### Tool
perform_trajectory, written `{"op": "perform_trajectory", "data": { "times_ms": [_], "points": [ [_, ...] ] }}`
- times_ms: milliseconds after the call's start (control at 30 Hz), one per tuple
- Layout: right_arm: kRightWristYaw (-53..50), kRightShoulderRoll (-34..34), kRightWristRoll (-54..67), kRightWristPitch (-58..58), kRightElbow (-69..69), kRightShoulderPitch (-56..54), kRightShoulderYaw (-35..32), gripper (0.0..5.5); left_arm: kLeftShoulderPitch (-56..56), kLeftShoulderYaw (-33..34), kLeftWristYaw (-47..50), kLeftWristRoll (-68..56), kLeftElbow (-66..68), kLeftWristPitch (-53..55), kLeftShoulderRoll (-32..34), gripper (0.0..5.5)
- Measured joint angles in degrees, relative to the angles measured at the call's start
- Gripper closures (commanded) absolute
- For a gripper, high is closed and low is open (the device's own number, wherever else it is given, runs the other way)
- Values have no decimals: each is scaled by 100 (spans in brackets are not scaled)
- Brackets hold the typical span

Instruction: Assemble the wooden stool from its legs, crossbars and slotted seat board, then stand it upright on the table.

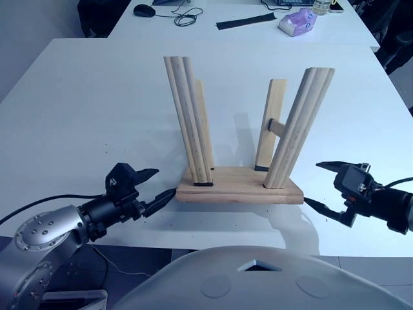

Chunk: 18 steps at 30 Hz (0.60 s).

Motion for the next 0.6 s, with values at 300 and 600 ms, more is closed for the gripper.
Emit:
{"op": "perform_trajectory", "data": {
  "times_ms": [300,600],
  "points": [
    [-31,-45,403,578,14,-543,17,96,-1145,290,185,-1418,563,876,821,174],
    [-145,-76,772,1124,151,-1263,-107,96,-1358,2,573,-1813,788,1440,965,174]
  ]
}}
